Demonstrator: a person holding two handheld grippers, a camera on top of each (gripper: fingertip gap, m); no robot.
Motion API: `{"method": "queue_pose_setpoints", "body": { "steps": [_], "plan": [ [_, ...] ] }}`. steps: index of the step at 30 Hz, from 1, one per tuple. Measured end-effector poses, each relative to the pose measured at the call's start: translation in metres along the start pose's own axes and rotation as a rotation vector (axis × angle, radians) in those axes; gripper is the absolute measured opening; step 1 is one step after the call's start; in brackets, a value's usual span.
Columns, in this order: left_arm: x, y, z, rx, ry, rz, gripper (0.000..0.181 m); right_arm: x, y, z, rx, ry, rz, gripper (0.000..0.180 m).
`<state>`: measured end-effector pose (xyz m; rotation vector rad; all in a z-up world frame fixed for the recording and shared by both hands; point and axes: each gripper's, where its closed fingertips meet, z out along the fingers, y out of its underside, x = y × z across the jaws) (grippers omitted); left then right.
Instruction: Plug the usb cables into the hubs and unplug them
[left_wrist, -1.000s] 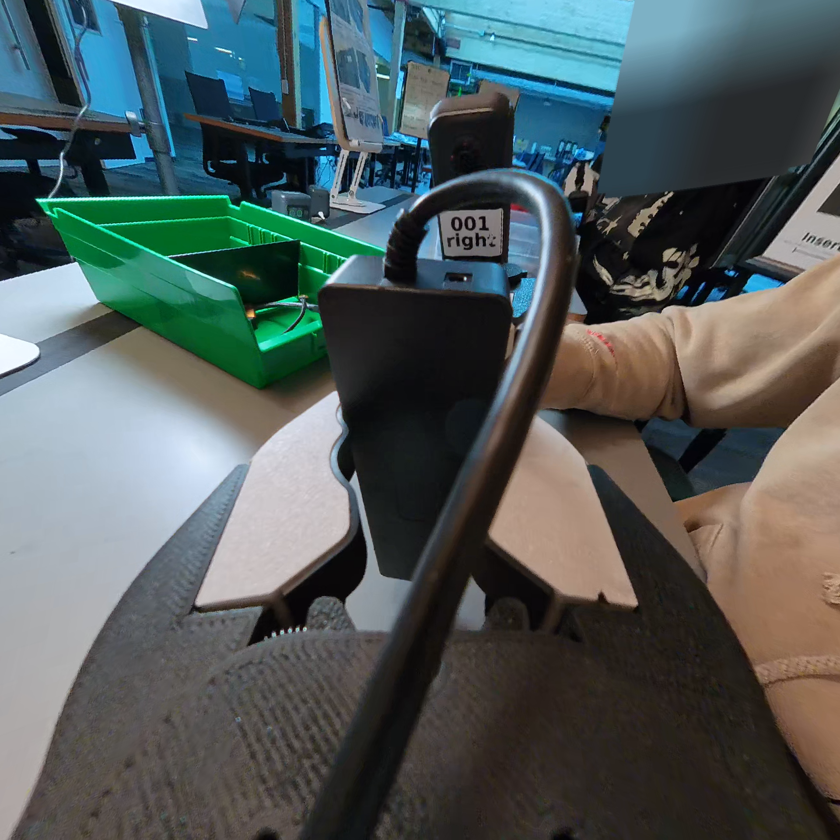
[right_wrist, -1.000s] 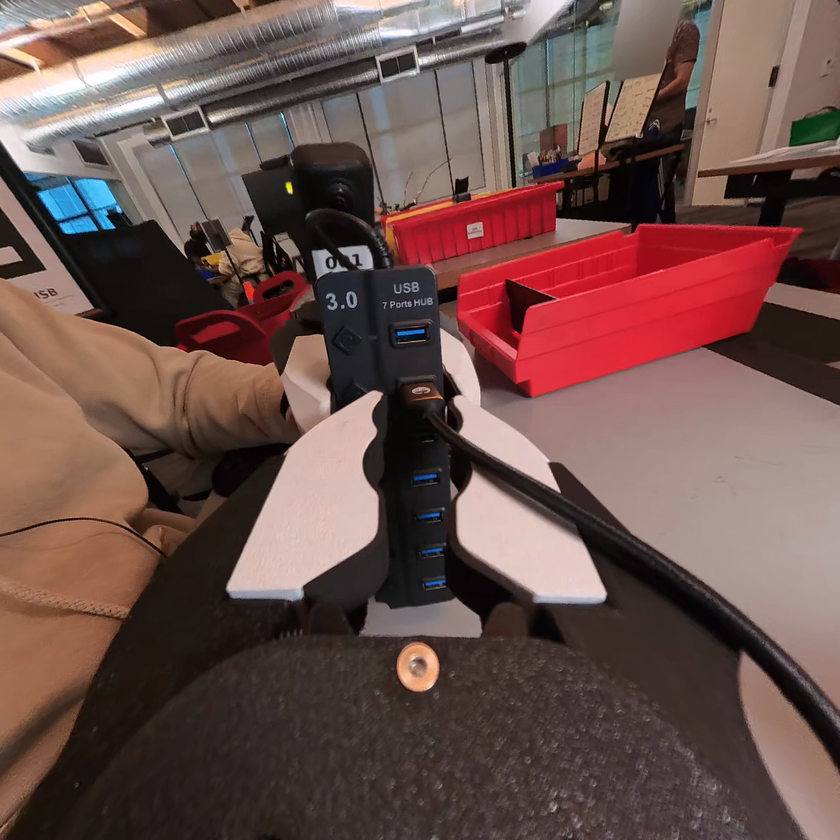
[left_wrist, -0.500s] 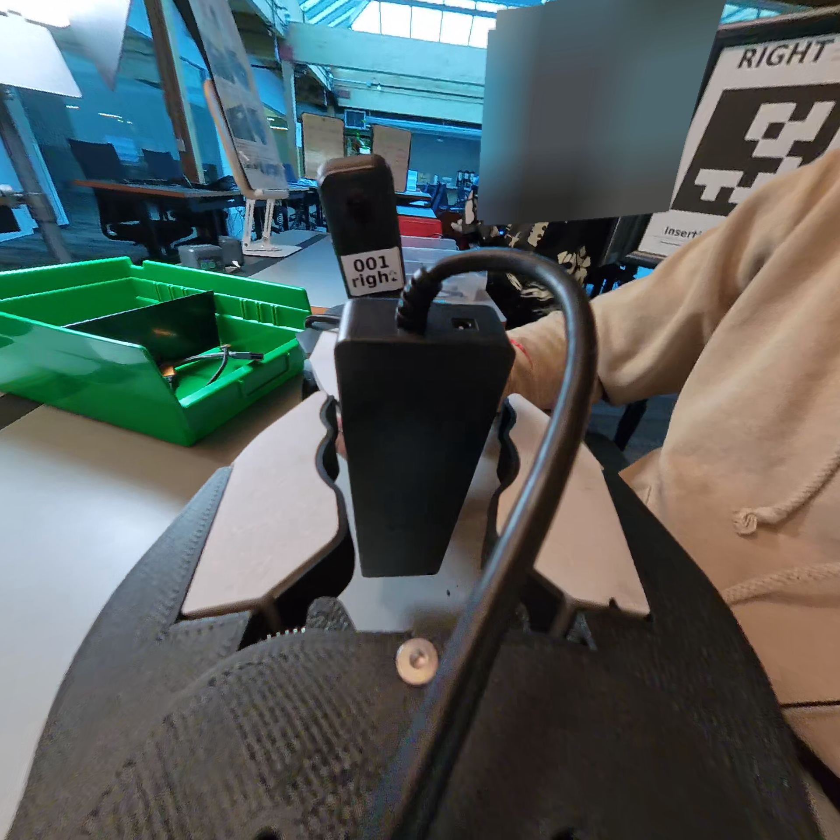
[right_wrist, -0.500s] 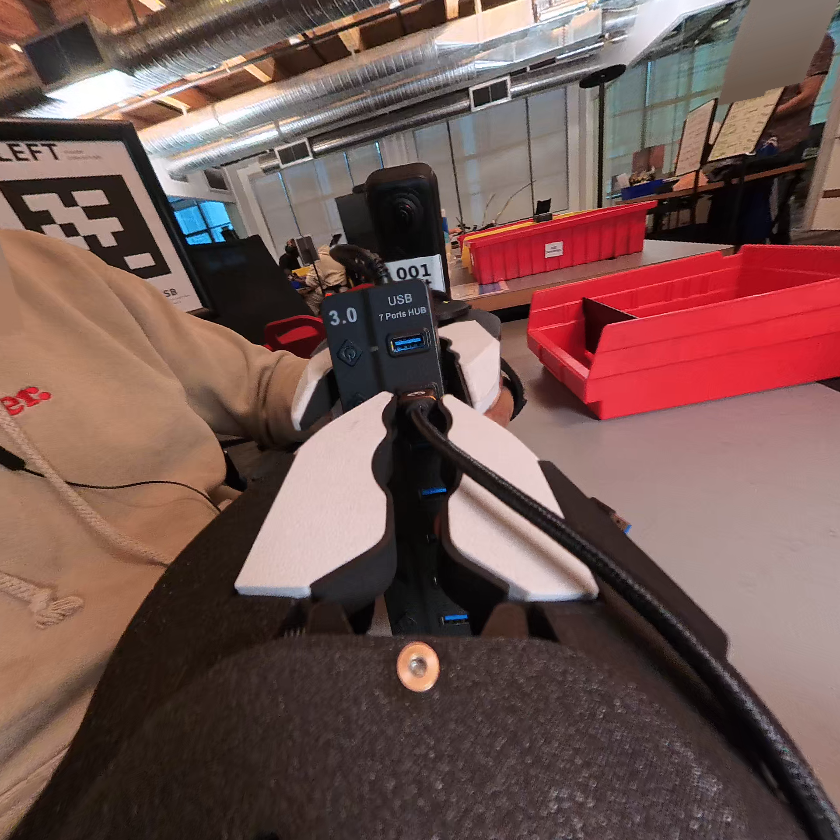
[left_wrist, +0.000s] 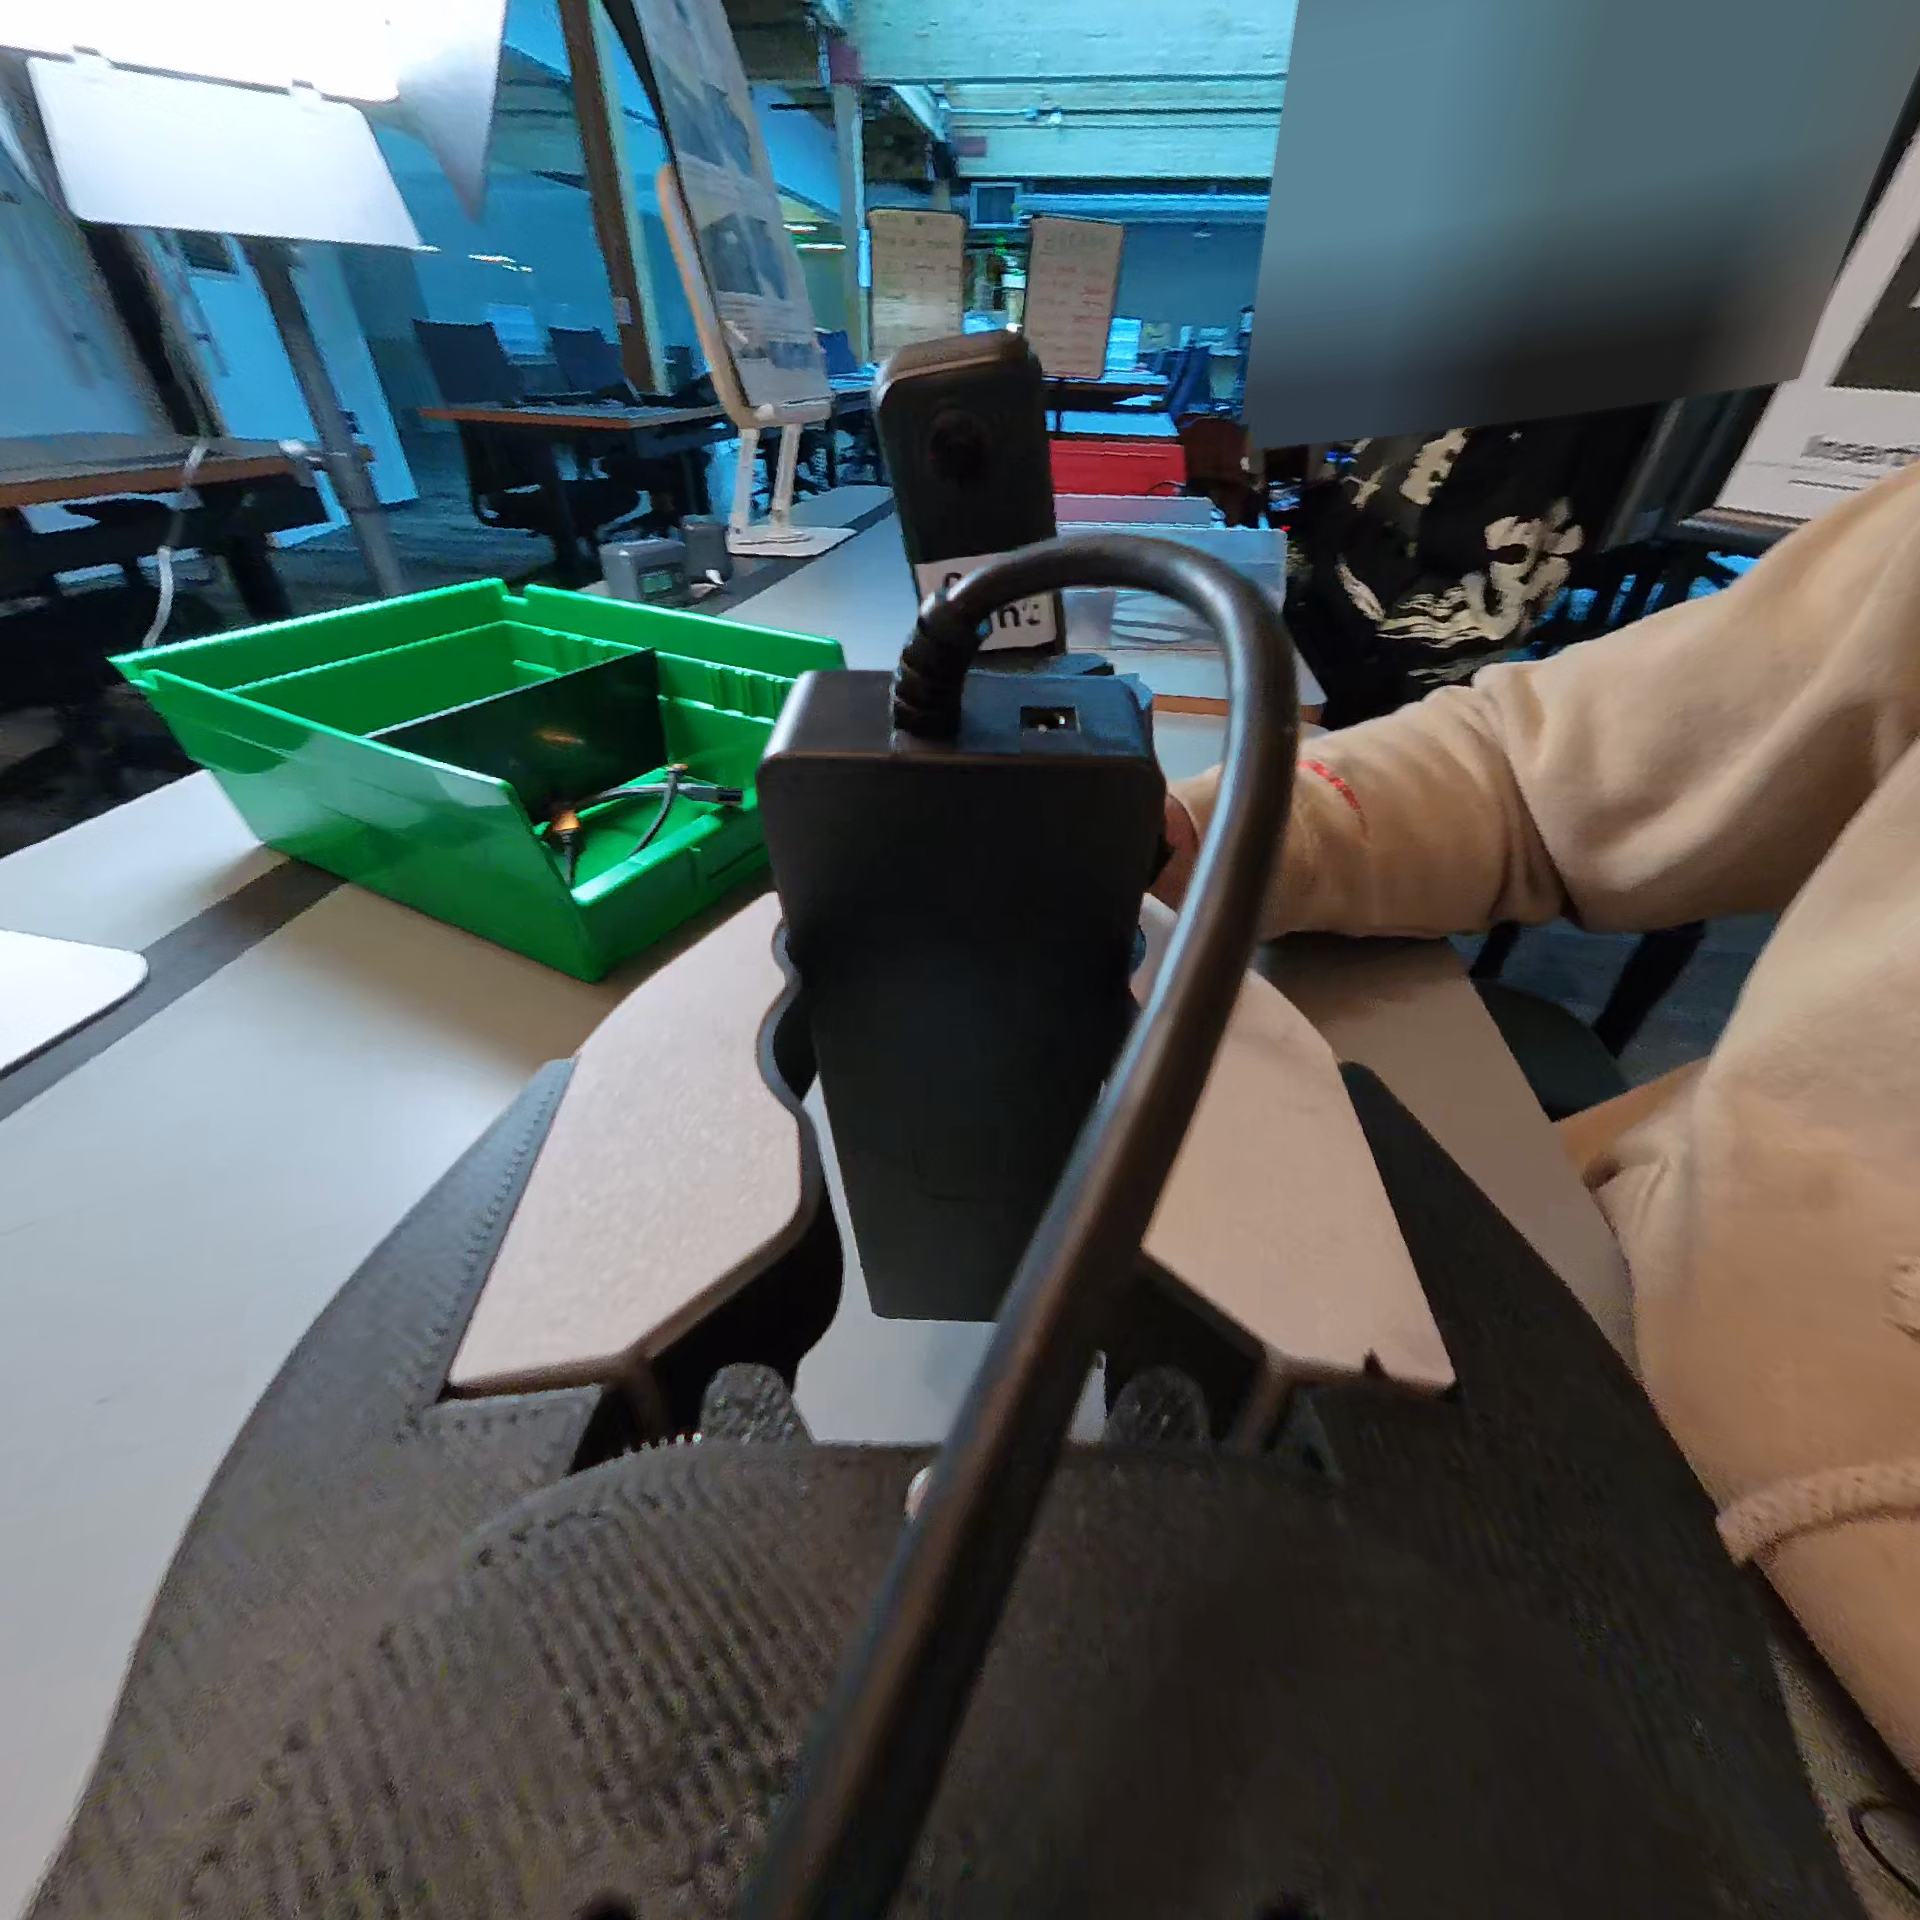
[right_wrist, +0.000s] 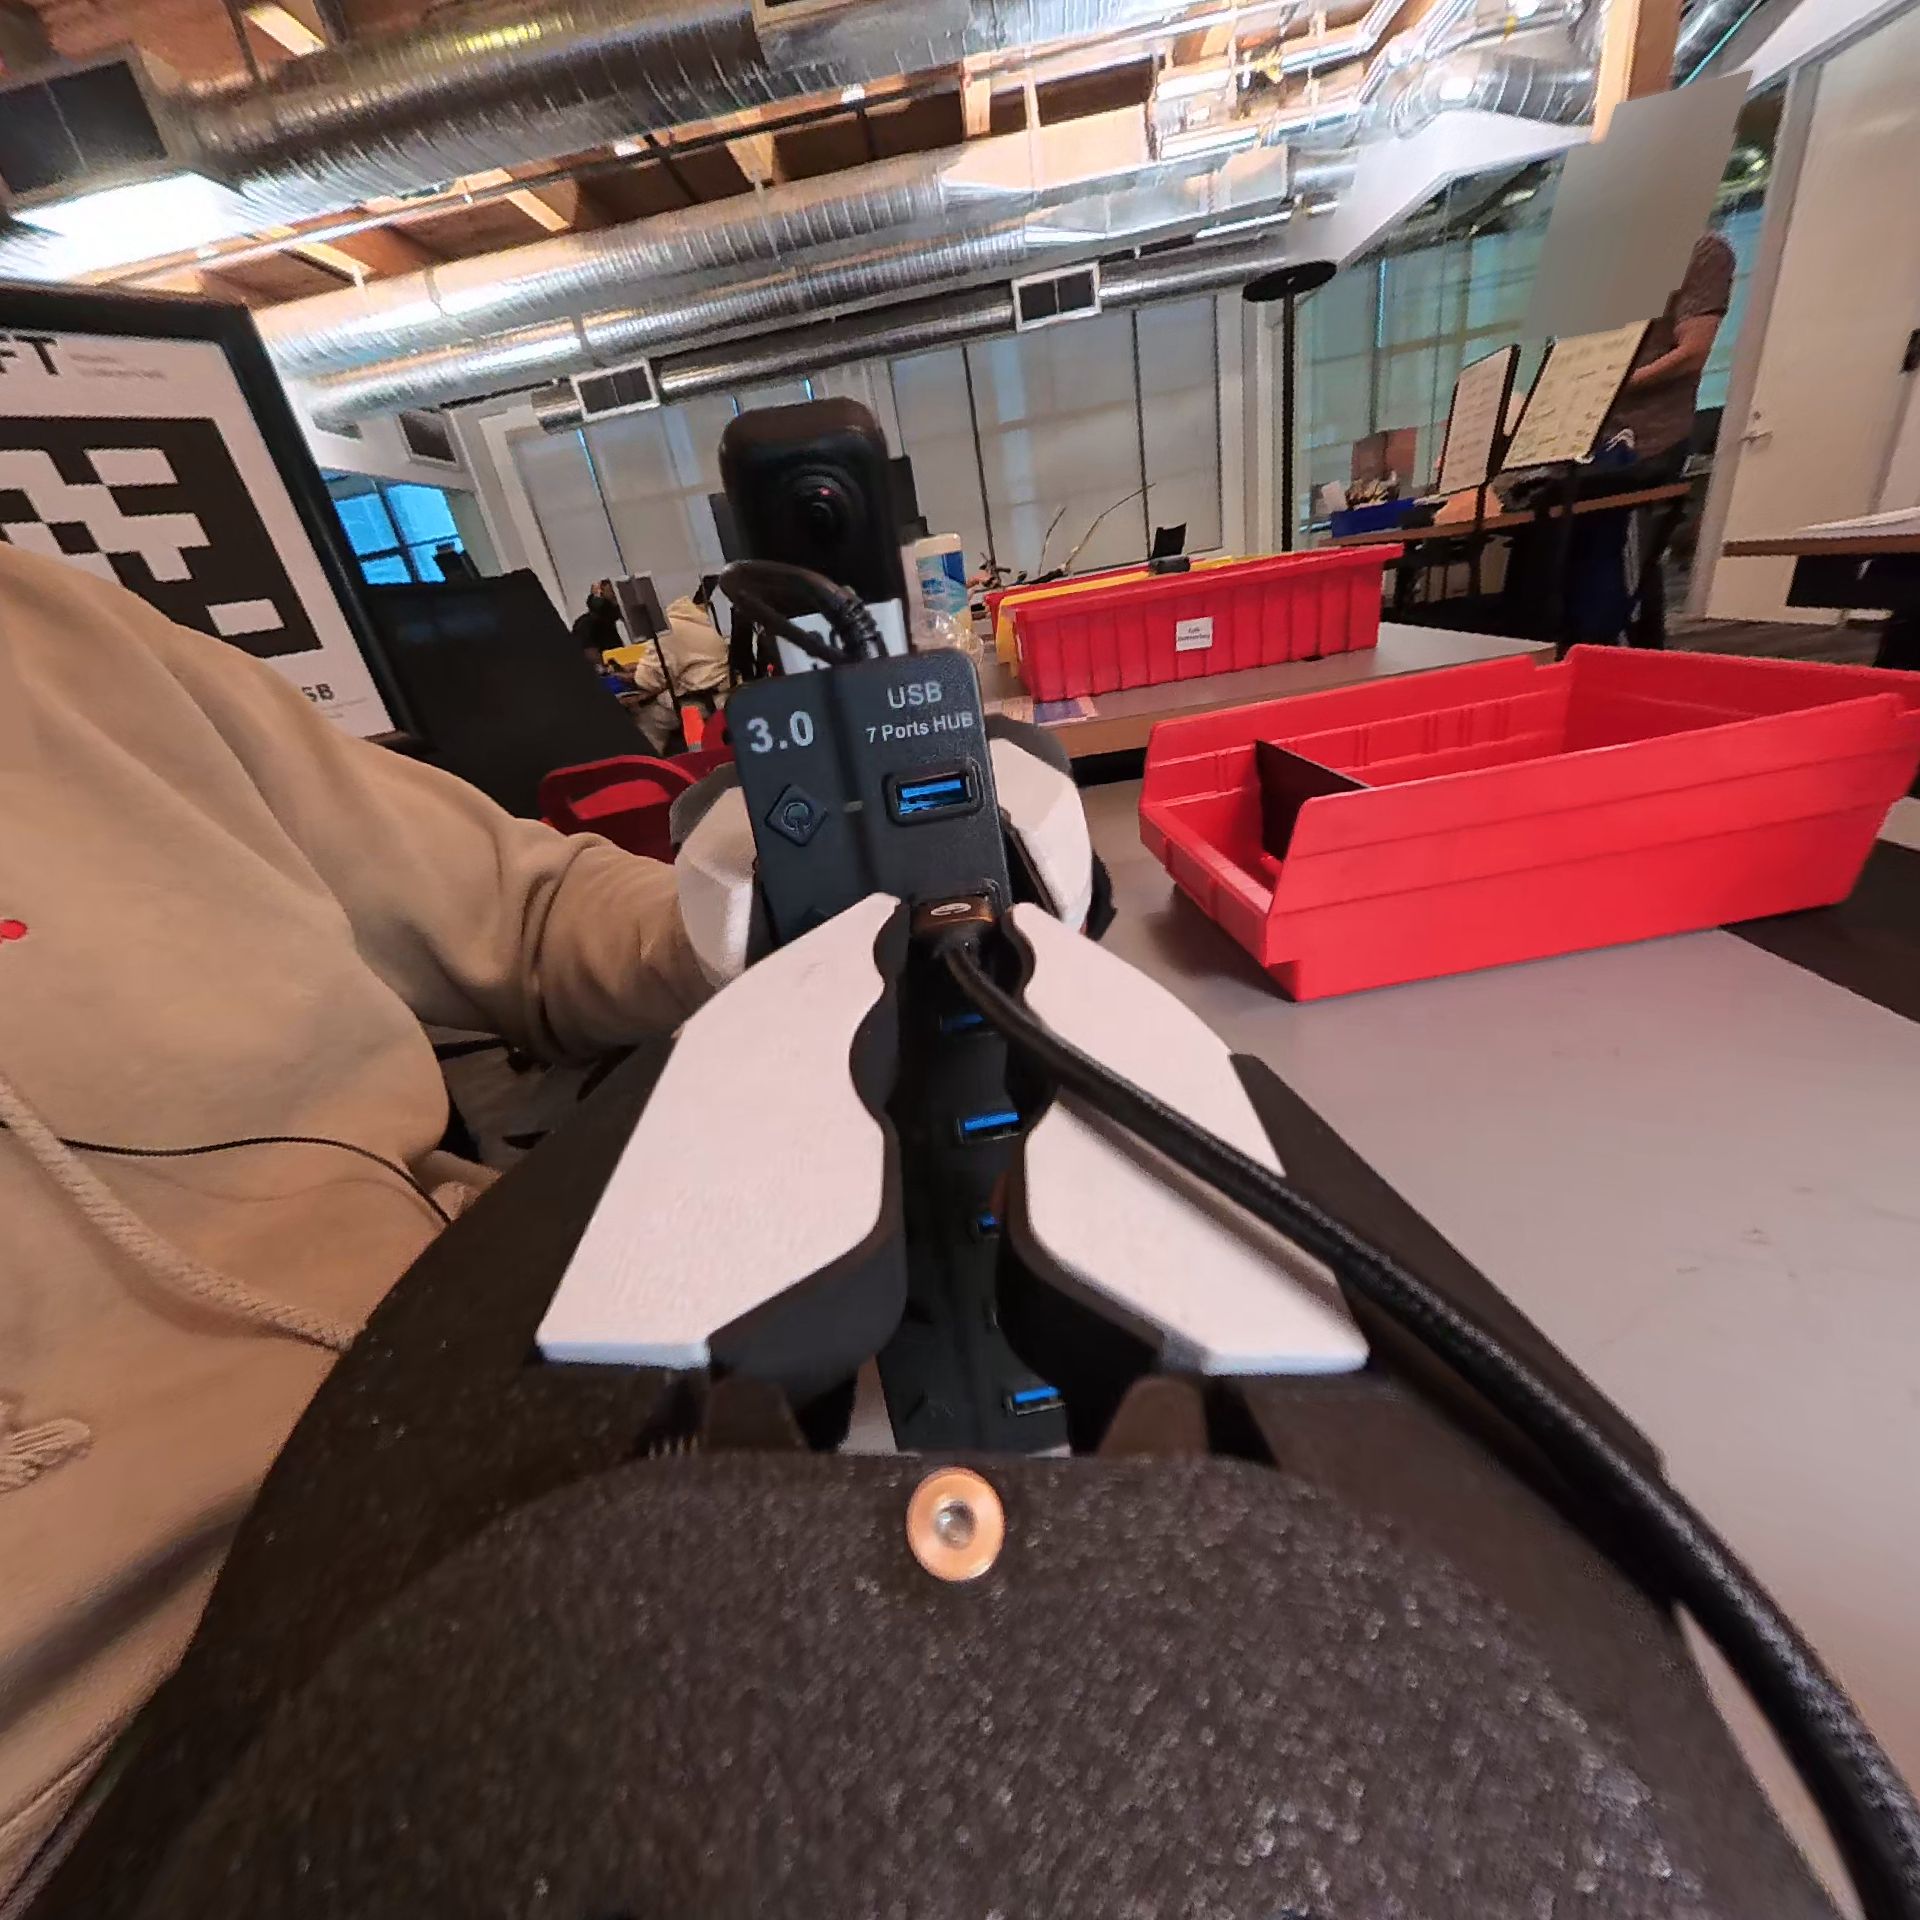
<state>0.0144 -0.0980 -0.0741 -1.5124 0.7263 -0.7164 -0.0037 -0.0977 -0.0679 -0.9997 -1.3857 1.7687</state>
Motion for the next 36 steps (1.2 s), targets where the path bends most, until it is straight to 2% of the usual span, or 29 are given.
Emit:
{"method": "queue_pose_setpoints", "body": {
  "steps": [7, 9, 10, 11, 14, 19, 26, 33, 36],
  "plan": [
    [-0.003, -0.012, 0.001, 0.033, -0.057, -0.016, 0.055, 0.001, -0.013, -0.003, 0.030, -0.018, 0.001, 0.015],
    [-0.017, -0.026, -0.017, 0.120, -0.109, -0.053, 0.055, 0.010, -0.047, -0.028, 0.210, -0.005, 0.068, 0.015],
    [-0.028, -0.032, -0.030, 0.152, -0.118, -0.086, 0.055, 0.015, -0.058, -0.043, 0.221, 0.017, 0.041, 0.015],
    [-0.037, -0.035, -0.041, 0.157, -0.126, -0.108, 0.055, 0.015, -0.060, -0.049, 0.165, 0.046, -0.023, 0.015],
    [-0.049, -0.032, -0.051, 0.135, -0.156, -0.091, 0.054, 0.026, -0.064, -0.057, -0.001, 0.122, -0.043, 0.015],
    [-0.048, -0.018, -0.041, 0.078, -0.150, -0.096, 0.055, 0.085, -0.059, -0.095, -0.345, 0.335, 0.108, 0.015],
    [-0.051, -0.007, -0.037, 0.056, -0.139, -0.137, 0.054, 0.145, -0.054, -0.141, -0.721, 0.472, 0.281, 0.015],
    [-0.050, -0.001, -0.034, 0.033, -0.129, -0.142, 0.054, 0.194, -0.013, -0.202, -1.086, 0.631, 0.393, 0.015],
    [-0.049, 0.003, -0.032, 0.019, -0.124, -0.143, 0.054, 0.202, 0.008, -0.209, -1.172, 0.639, 0.430, 0.015]
  ]
}}
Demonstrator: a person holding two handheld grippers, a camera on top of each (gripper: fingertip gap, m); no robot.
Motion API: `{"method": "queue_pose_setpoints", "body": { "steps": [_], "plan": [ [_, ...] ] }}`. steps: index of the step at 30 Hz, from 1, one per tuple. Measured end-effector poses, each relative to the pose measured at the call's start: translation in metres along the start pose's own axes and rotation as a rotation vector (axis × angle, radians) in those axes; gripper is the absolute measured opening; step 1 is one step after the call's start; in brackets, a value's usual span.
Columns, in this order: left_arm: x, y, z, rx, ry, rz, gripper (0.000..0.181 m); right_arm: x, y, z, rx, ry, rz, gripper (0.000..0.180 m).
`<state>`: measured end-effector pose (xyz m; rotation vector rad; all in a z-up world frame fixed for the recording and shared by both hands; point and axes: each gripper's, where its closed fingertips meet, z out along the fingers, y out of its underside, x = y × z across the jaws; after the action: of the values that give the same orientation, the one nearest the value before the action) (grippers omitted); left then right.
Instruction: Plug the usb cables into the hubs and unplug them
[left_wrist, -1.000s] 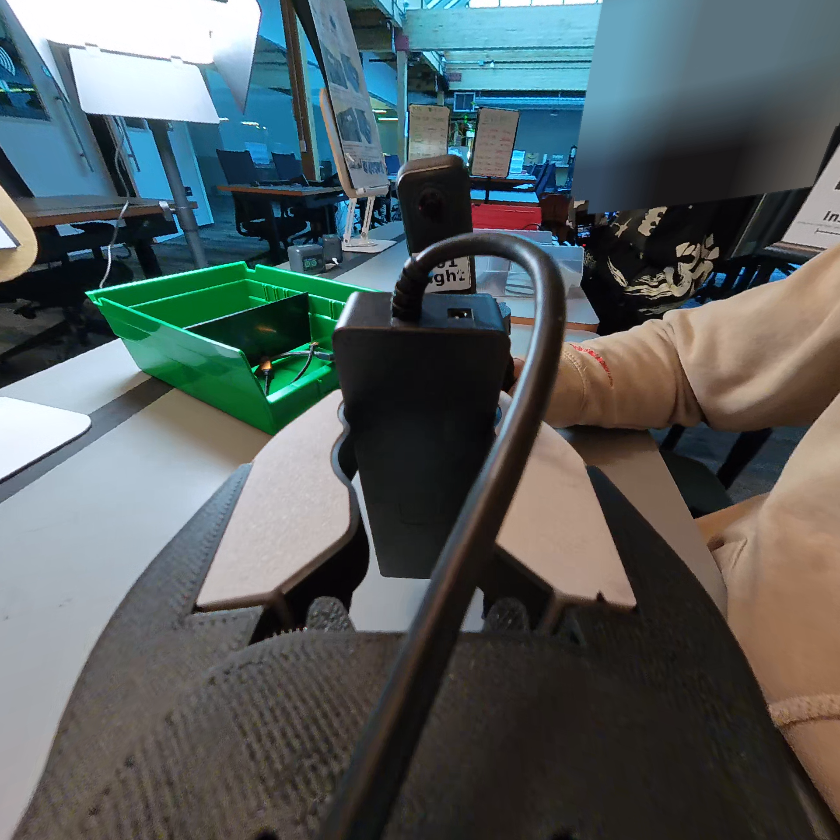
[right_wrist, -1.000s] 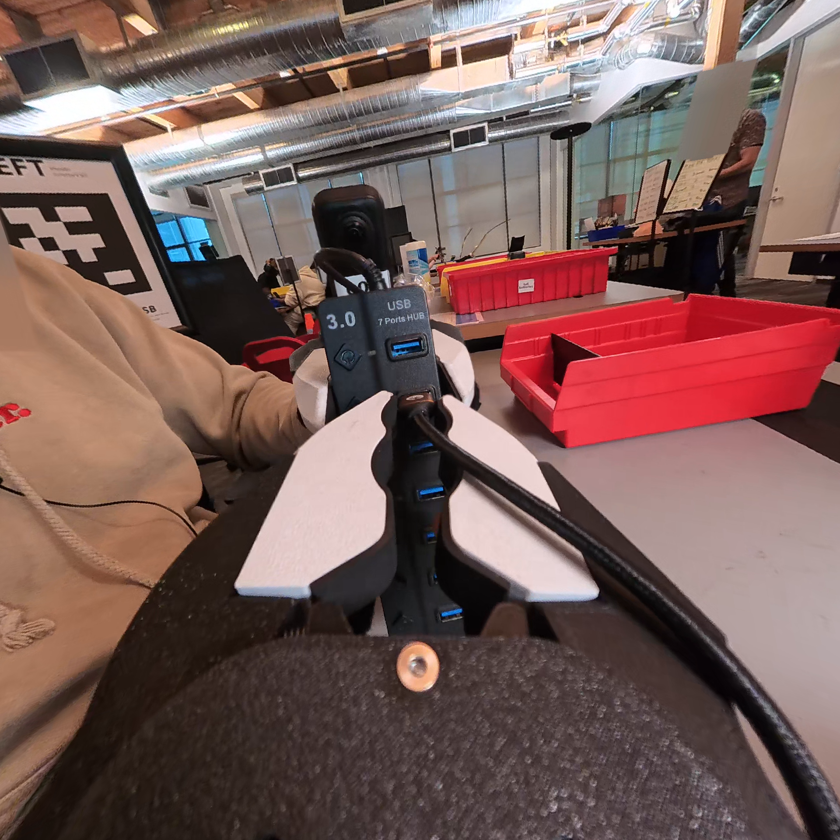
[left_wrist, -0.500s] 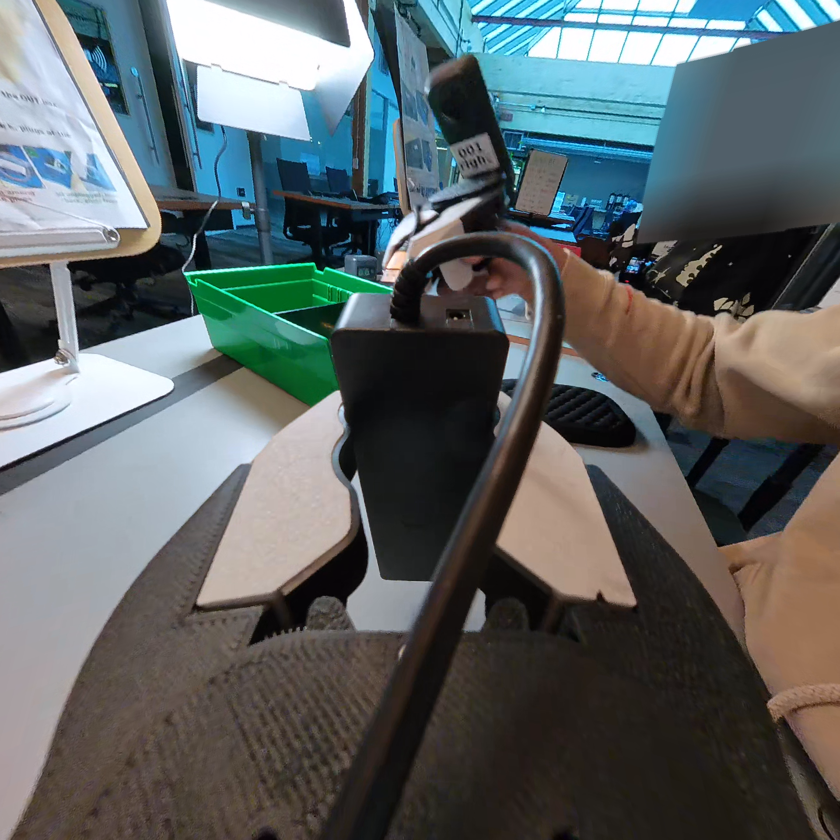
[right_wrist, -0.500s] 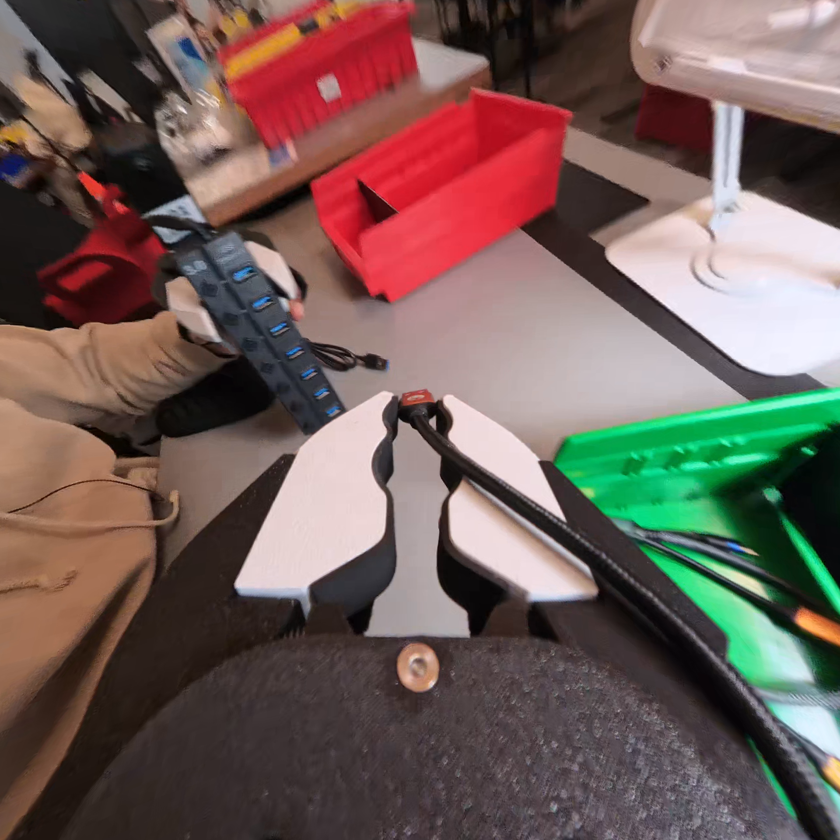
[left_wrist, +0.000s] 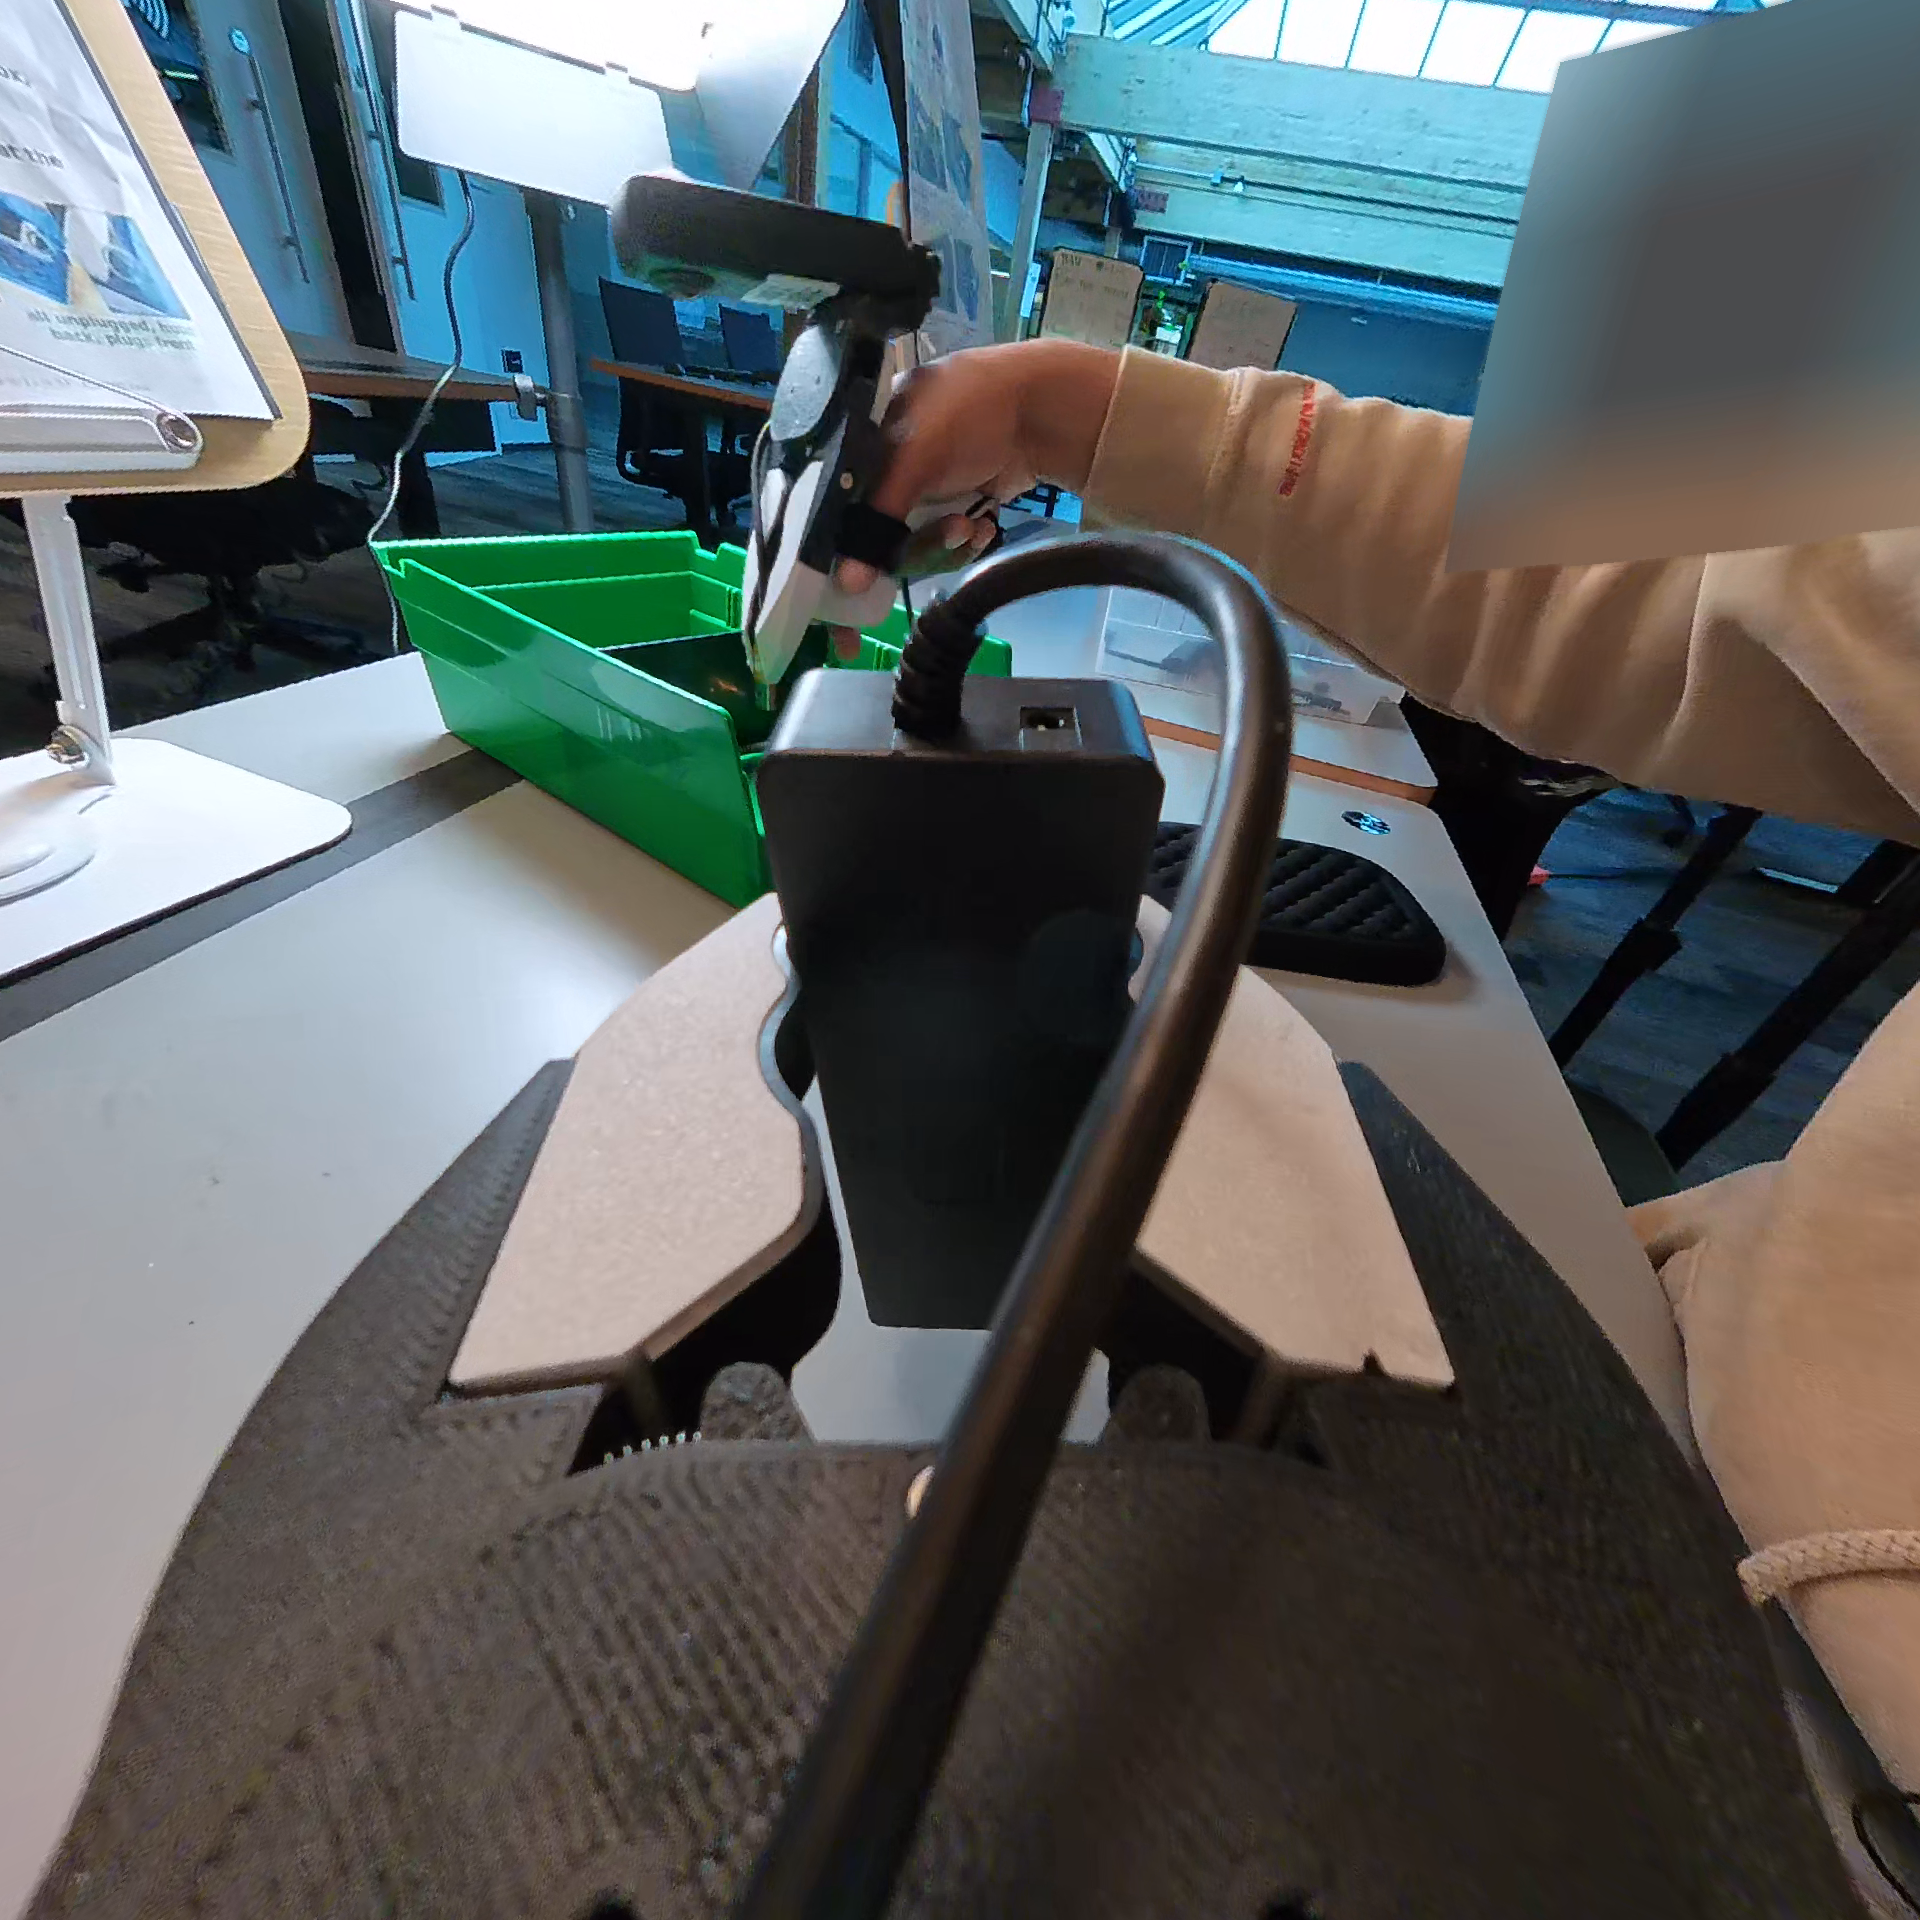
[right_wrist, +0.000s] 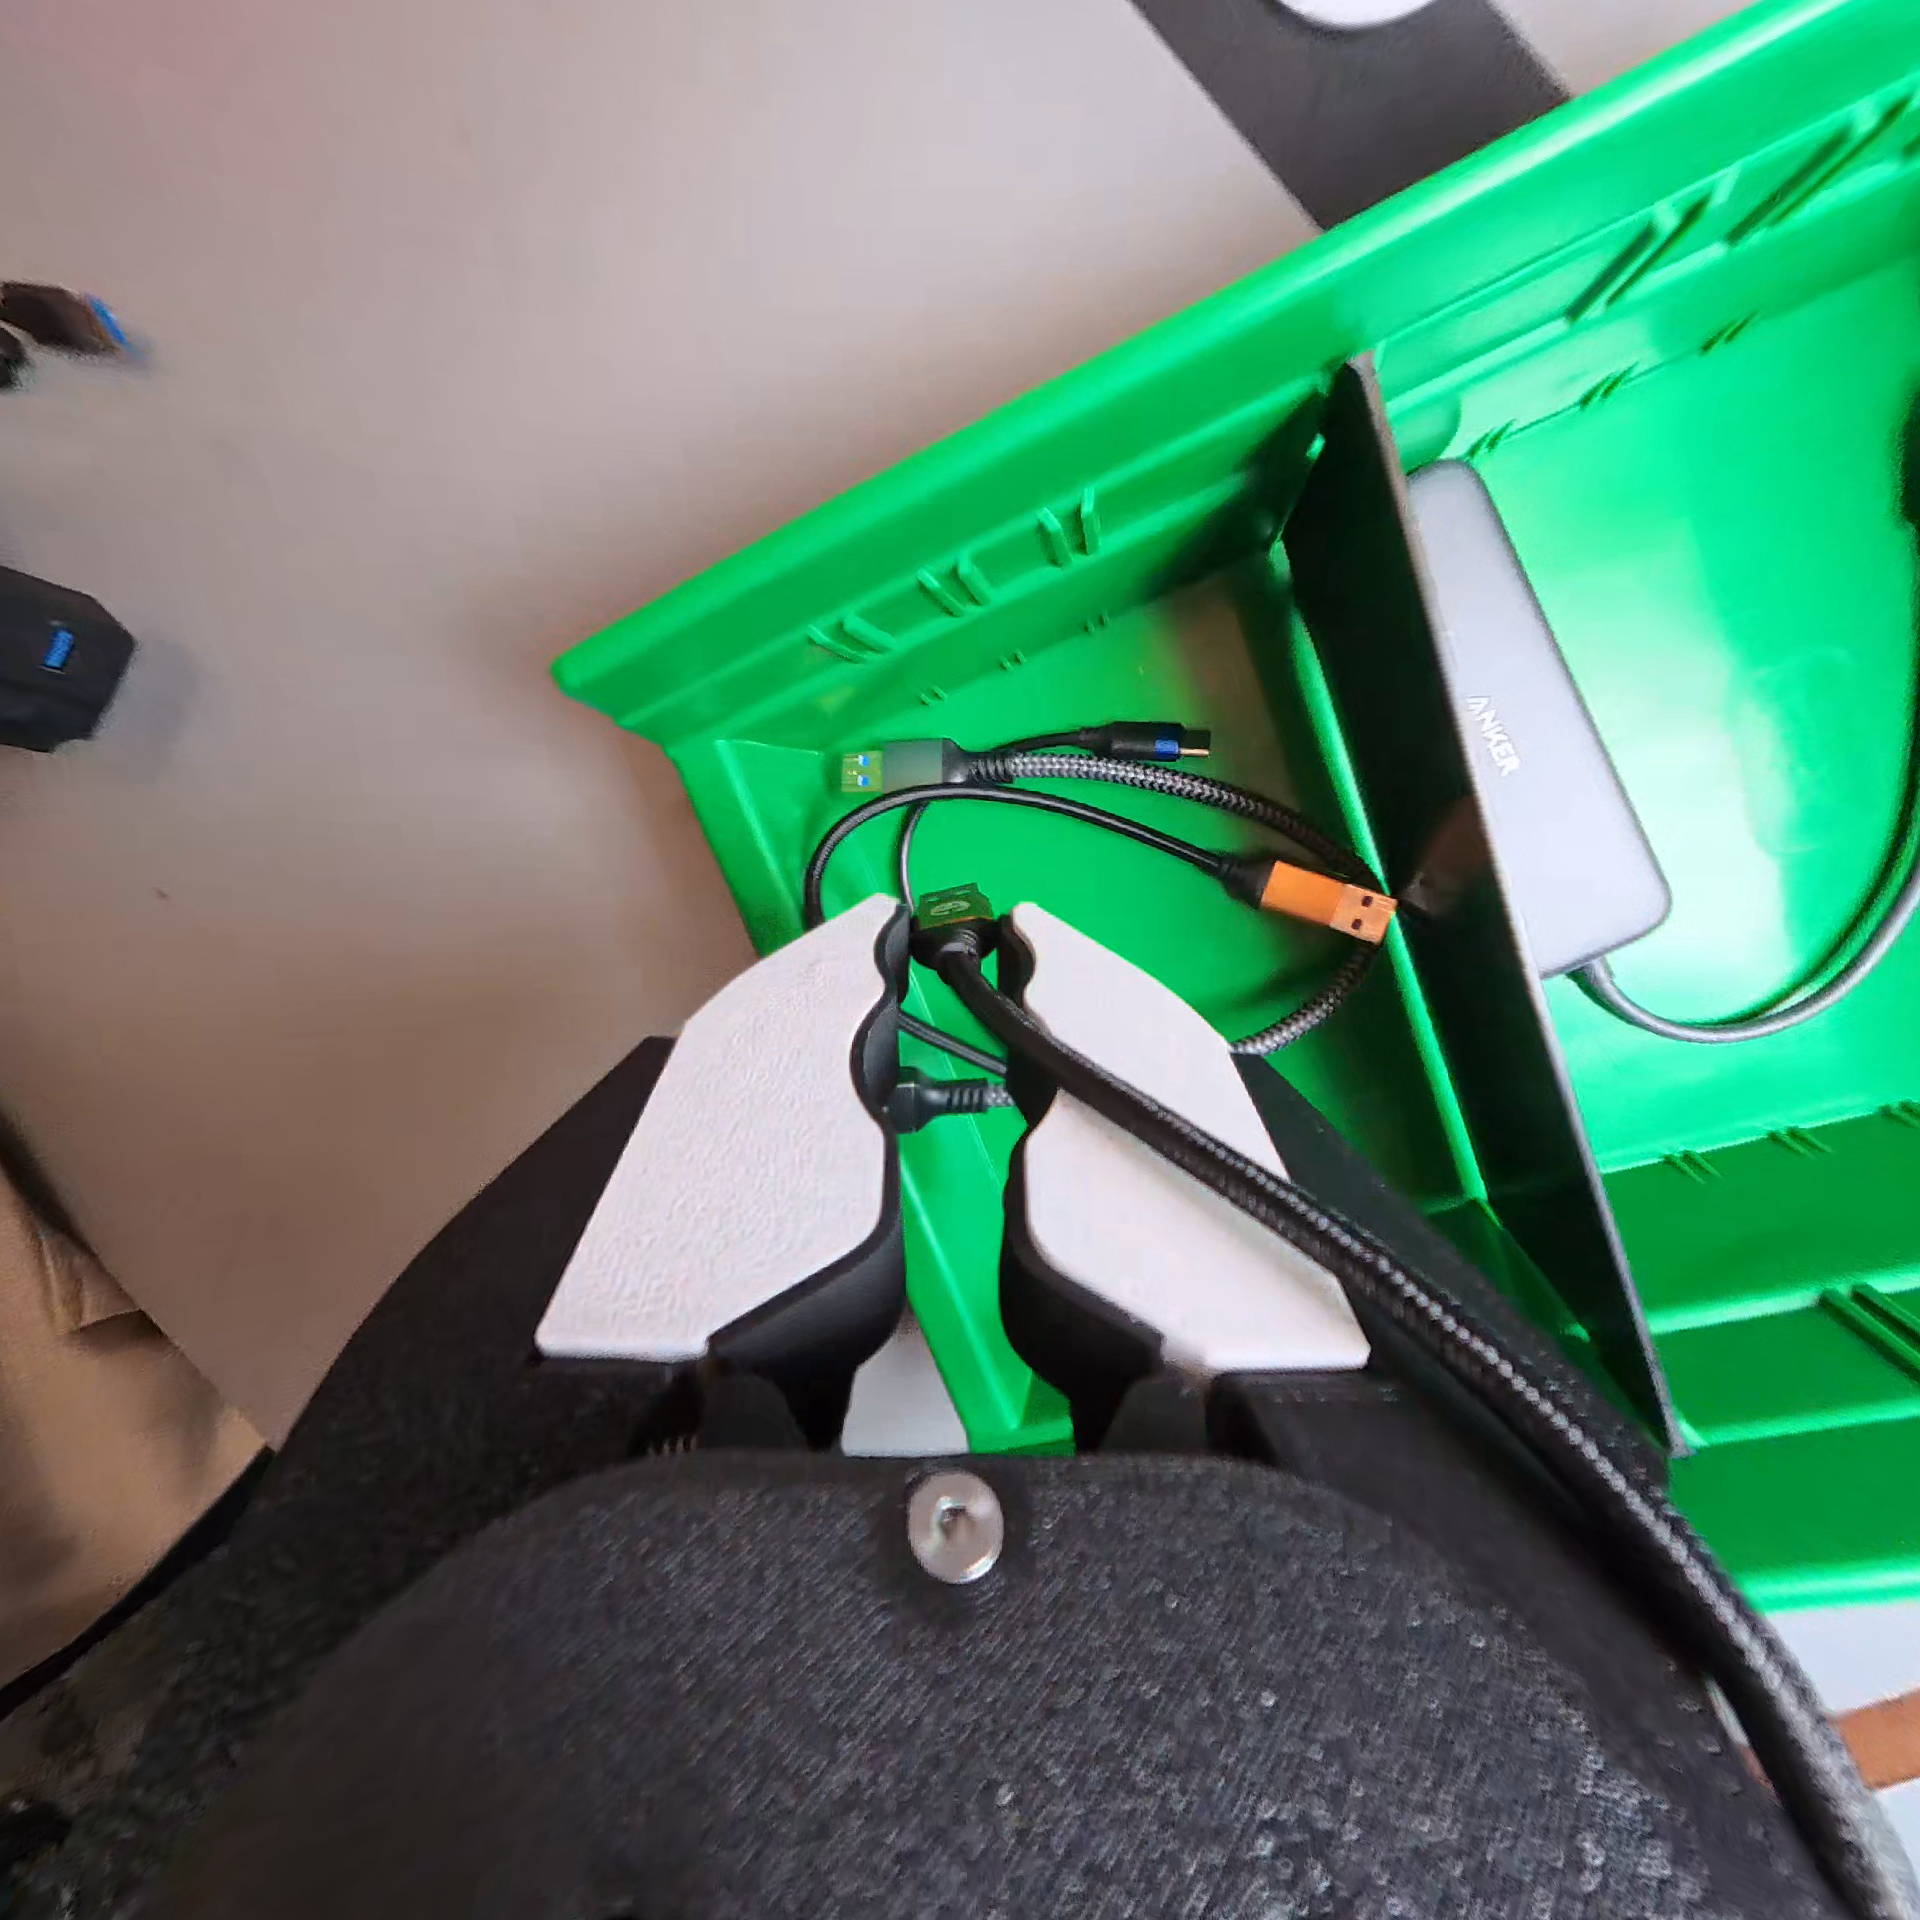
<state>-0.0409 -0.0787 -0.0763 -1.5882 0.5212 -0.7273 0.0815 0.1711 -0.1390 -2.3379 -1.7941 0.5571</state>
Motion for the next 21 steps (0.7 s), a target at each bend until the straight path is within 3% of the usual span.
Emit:
{"method": "queue_pose_setpoints", "body": {
  "steps": [2, 6, 9, 14, 17, 21],
  "plan": [
    [0.000, 0.003, 0.001, -0.012, 0.001, 0.002, 0.054, 0.003, 0.002, 0.009, -0.045, 0.035, -0.020, 0.013],
    [-0.001, 0.007, 0.003, -0.024, 0.001, -0.004, 0.054, 0.006, 0.013, 0.013, -0.141, 0.067, -0.049, 0.035],
    [-0.002, 0.008, 0.003, -0.026, 0.002, -0.014, 0.054, -0.001, 0.018, 0.003, -0.147, 0.041, -0.082, 0.039],
    [-0.002, 0.007, 0.003, -0.019, 0.007, -0.024, 0.054, -0.045, -0.013, -0.021, 0.149, -0.037, -0.226, 0.033],
    [0.003, 0.009, 0.006, -0.031, 0.037, -0.039, 0.054, -0.106, -0.032, -0.033, 0.388, -0.148, -0.370, 0.032],
    [0.029, 0.013, 0.010, -0.066, 0.203, -0.058, 0.054, -0.194, -0.029, -0.034, 0.511, -0.296, -0.587, 0.034]
  ]
}}
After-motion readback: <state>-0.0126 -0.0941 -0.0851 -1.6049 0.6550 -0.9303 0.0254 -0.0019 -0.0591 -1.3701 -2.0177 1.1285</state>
